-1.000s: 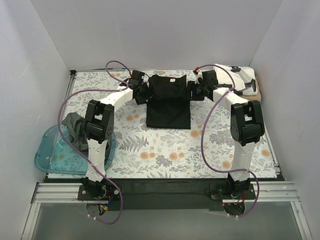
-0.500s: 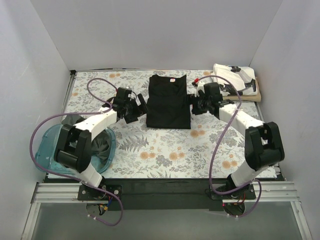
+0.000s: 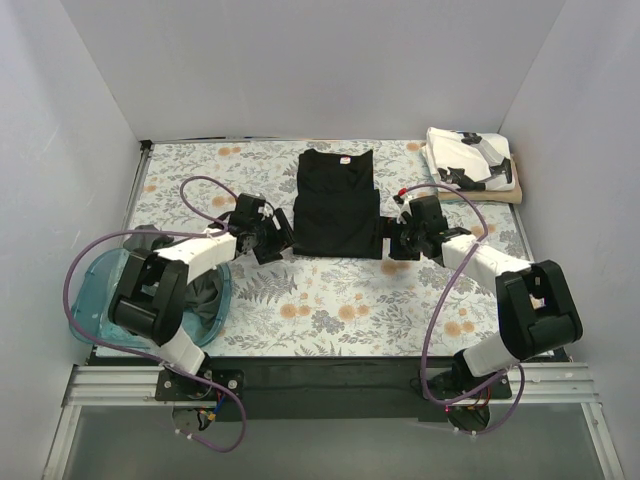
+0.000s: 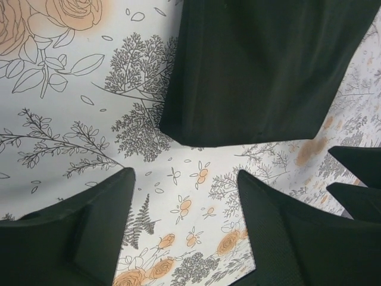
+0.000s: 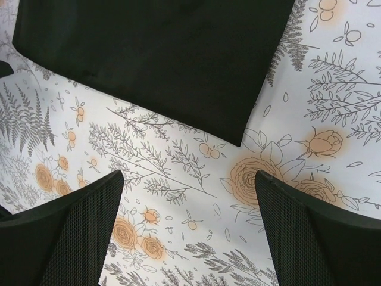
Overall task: Fold and stack the t-shirts
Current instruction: Fold the tshirt
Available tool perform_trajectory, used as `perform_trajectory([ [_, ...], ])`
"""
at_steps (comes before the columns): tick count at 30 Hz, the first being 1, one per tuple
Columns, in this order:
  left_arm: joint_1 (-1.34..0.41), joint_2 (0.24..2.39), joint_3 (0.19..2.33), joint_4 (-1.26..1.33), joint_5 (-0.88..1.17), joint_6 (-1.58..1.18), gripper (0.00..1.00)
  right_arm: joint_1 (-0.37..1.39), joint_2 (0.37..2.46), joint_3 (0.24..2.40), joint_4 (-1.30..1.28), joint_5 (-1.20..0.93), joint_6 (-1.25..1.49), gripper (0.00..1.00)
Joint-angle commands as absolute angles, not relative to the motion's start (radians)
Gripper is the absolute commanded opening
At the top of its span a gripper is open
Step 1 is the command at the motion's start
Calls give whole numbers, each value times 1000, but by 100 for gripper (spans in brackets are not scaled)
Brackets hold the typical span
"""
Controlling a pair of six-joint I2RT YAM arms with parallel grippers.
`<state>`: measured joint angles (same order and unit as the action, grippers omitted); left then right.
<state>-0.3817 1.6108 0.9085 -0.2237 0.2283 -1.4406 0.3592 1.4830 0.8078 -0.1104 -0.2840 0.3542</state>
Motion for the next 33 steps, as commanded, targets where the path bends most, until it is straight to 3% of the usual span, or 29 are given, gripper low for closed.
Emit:
perform_trajectory([
  [1,-387,1667,946,-196,233,-1430,65,353,1531,845,-71,-253,397,96],
  [2,-387,1684,954,-198,235,-1430,55,354,1542,851,-71,-250,400,95],
  [6,-387,1765,985,-199,255,-1433,40,348,1603,884,-71,-259,400,89],
  [9,-387,1801,989,-199,250,-1434,23,348,1644,902,-72,-255,399,79],
  [12,-387,1818,980,-198,216,-1448,19,347,1677,908,-71,-242,397,71],
  [15,-387,1845,989,-199,213,-1448,9,348,1710,920,-69,-247,396,58],
  [16,-387,1850,991,-198,216,-1448,0,347,1727,922,-69,-252,396,50],
  [20,-387,1858,989,-199,216,-1445,0,347,1758,933,-69,-259,391,28],
  [21,-387,1852,986,-199,221,-1445,0,348,1761,933,-71,-261,391,21],
  [22,-385,1847,983,-199,221,-1445,0,348,1764,931,-72,-268,388,7],
  [23,-387,1839,974,-198,225,-1448,0,348,1761,927,-72,-268,384,4],
  [33,-517,1576,706,-179,81,-1584,0,359,1530,675,-87,-293,356,1],
])
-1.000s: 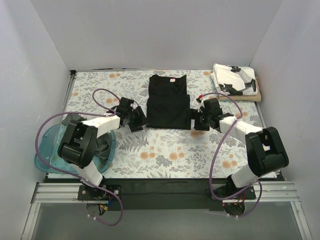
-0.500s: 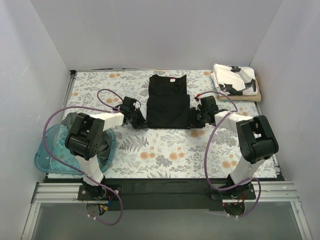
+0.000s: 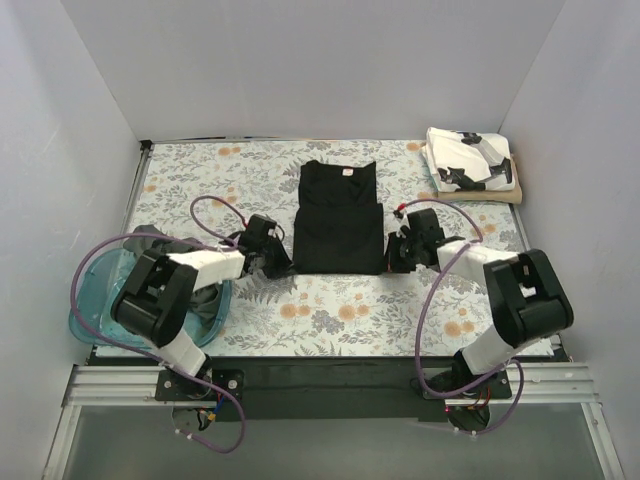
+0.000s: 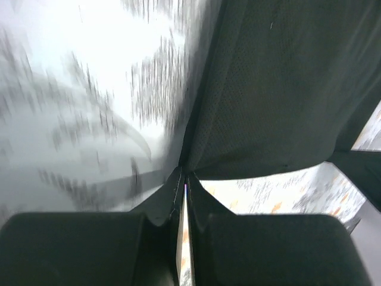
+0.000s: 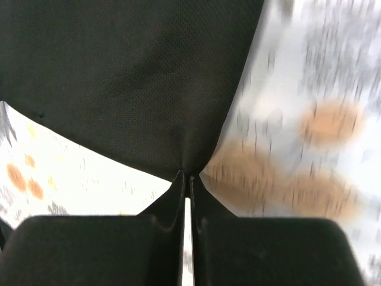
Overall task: Fold and stack the t-shirts
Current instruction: Fold the tshirt
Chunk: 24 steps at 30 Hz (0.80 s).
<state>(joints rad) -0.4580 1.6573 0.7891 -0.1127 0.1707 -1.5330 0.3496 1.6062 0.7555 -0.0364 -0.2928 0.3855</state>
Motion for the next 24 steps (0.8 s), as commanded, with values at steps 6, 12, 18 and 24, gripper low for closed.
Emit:
perform_trajectory([
  [6,-675,1346,509,-239,-23,-1736,0,387,1320,456,-136,-241,374,1],
  [12,-834,1180,443,-355,-92,-1876,0,468,1070,309,-196,-219,472,1],
  [18,-1021,1091,459,-517,-161,-2037,0,525,784,255,-362,-161,557,1],
  [24,-1129,1062,531,-617,-212,-2099,0,535,649,265,-446,-193,581,1],
])
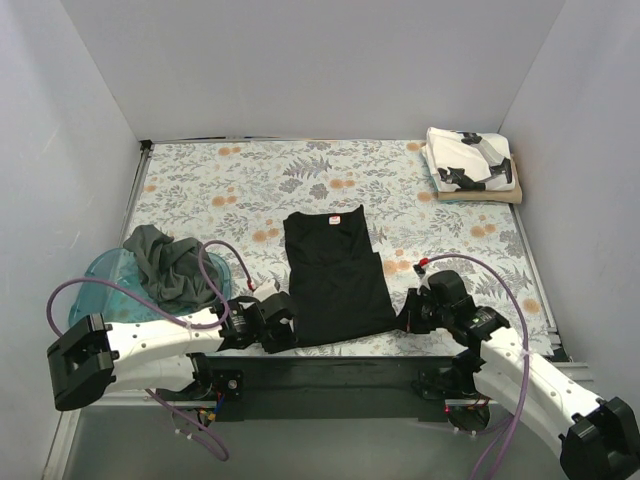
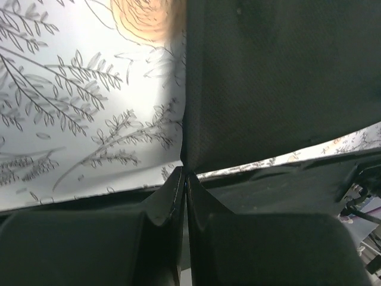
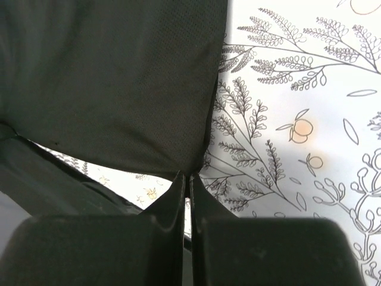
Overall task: Fold and stack the t-shirts
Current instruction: Fold the tshirt
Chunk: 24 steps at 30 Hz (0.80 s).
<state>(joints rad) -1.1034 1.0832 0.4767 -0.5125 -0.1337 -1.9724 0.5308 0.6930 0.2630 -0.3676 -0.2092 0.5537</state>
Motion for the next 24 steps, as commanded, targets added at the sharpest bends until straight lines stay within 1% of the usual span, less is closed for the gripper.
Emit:
perform_trajectory([
  [1,-1131,1060,552,-621,-222,-2095,0,535,641,270,-445,-192,581,1],
  [5,-1132,1035,590,-626,-262,-2072,0,534,660,316,-446,-175,560,1],
  [10,-1131,1055,718,-687,-471,-2034,0,535,765,501,-443,-111,508,1],
  [12,-1118,1075,762,-683,-506,-1997,0,535,807,569,-436,-75,485,1],
  [15,-1007,1124,834,-675,-488,-1910,0,535,885,685,-420,-52,448,1],
  [20,-797,1161,923,-531,-379,-1744,0,528,1076,915,-396,-26,394,1],
  [21,-778,1170,943,-522,-368,-1726,0,525,1098,916,-394,-25,390,1],
  [24,-717,1232,1024,-512,-362,-1668,0,508,1186,1012,-380,-32,365,1],
])
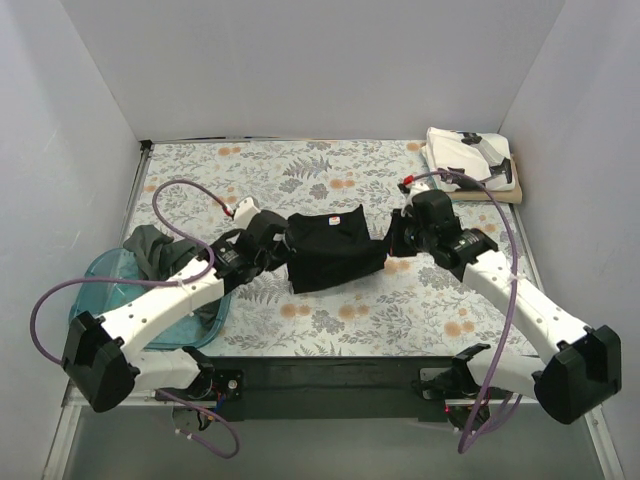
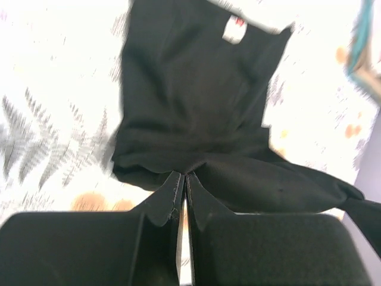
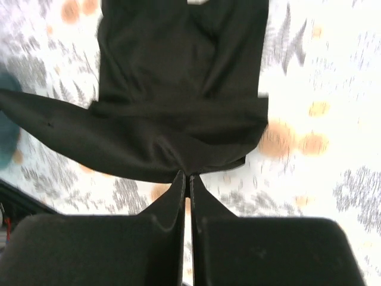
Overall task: Fold and stack the t-shirts
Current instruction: Fold the tshirt
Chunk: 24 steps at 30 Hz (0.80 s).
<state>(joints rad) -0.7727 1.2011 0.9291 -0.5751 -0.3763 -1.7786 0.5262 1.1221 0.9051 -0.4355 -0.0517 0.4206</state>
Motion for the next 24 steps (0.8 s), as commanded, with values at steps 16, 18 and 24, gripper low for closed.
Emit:
perform_trajectory([
  [16,-421,1621,1311,-460,-210,-1534,0,351,1663,1463,-365,-308,278,1],
  [18,-393,1653,1341,-463,-189,-1525,0,344,1719,1523,-365,-330,276,1],
  [24,-327,1776,1407,-430,-137,-1479,0,331,1879,1649,-364,-331,281,1],
])
